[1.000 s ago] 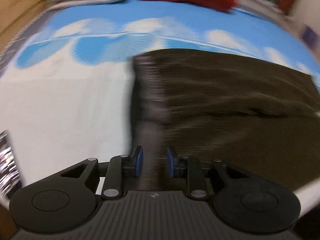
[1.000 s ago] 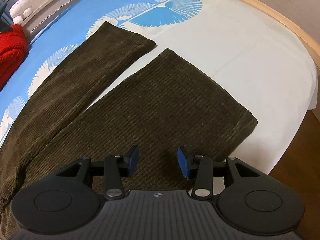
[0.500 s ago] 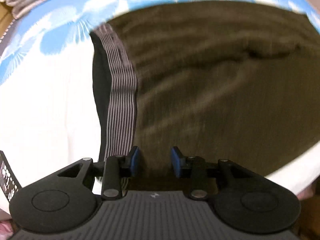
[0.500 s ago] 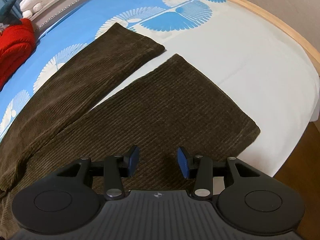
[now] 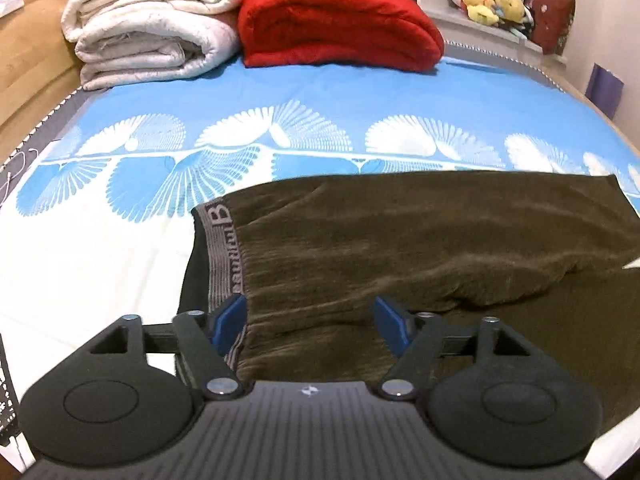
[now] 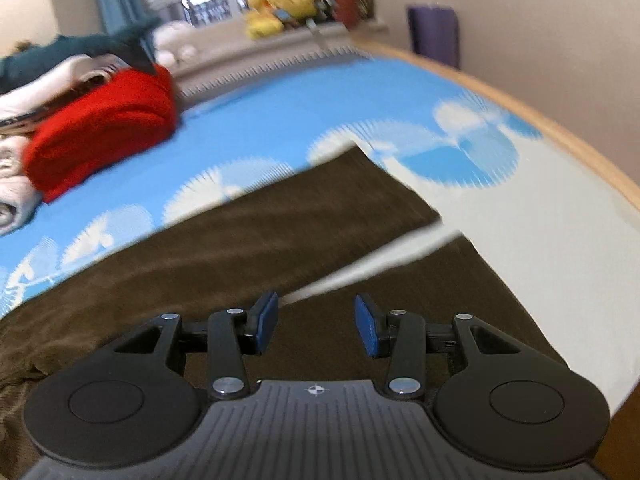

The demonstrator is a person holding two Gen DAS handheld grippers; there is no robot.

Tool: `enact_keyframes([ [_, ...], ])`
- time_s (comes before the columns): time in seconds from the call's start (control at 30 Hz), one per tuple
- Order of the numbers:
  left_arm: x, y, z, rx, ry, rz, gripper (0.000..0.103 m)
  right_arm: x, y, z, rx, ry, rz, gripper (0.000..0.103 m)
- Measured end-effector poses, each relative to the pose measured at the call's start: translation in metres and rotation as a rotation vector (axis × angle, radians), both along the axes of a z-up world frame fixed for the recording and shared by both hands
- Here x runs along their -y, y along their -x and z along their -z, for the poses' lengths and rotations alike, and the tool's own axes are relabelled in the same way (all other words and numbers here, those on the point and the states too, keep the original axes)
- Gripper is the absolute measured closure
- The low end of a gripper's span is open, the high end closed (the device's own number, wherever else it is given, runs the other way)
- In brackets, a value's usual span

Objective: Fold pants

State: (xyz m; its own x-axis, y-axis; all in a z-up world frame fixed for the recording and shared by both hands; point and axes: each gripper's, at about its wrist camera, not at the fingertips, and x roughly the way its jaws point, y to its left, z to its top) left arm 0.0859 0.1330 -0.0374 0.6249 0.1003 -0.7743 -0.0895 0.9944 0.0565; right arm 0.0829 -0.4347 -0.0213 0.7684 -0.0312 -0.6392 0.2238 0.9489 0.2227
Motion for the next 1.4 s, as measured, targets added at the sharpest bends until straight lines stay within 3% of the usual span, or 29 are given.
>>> enact_keyframes([
  [0.13, 0.02, -0.007, -0.003, 0.03, -0.045, 0.018, 0.026, -0.015, -0.007, -0.008, 0.048, 0.01, -0.002, 0.044],
  [0.27, 0.025, -0.01, -0.003, 0.044, -0.034, 0.017, 0.025, -0.028, -0.017, -0.01, 0.05, -0.006, -0.023, 0.043],
  [0.4, 0.024, -0.014, -0.001, 0.049, -0.029, 0.011, 0.025, -0.05, -0.029, -0.011, 0.05, 0.053, -0.07, 0.037],
  [0.7, 0.033, -0.026, 0.01, -0.006, -0.042, 0.05, 0.025, -0.093, -0.045, -0.019, 0.068, 0.107, -0.199, 0.022],
  [0.97, 0.038, -0.034, 0.02, -0.028, -0.088, 0.036, 0.025, -0.112, -0.049, -0.032, 0.115, 0.155, -0.229, 0.018],
  [1.13, 0.042, -0.042, 0.022, -0.036, -0.103, 0.015, 0.025, -0.115, -0.051, -0.039, 0.14, 0.129, -0.217, 0.018],
  [1.27, 0.034, -0.052, 0.019, -0.037, -0.034, -0.025, 0.025, -0.116, -0.05, -0.044, 0.157, 0.11, -0.229, 0.018],
  [1.3, 0.031, -0.056, 0.019, -0.035, -0.002, -0.028, 0.028, -0.116, -0.05, -0.044, 0.155, 0.11, -0.235, 0.018],
  [1.33, 0.028, -0.062, 0.02, -0.038, 0.014, -0.029, 0.041, -0.116, -0.049, -0.043, 0.153, 0.114, -0.242, 0.019],
  [1.37, 0.026, -0.069, 0.021, -0.051, 0.021, -0.03, 0.067, -0.116, -0.049, -0.043, 0.152, 0.123, -0.247, 0.019],
  [1.4, 0.025, -0.08, 0.023, -0.066, 0.025, -0.028, 0.08, -0.116, -0.049, -0.043, 0.154, 0.132, -0.252, 0.02],
])
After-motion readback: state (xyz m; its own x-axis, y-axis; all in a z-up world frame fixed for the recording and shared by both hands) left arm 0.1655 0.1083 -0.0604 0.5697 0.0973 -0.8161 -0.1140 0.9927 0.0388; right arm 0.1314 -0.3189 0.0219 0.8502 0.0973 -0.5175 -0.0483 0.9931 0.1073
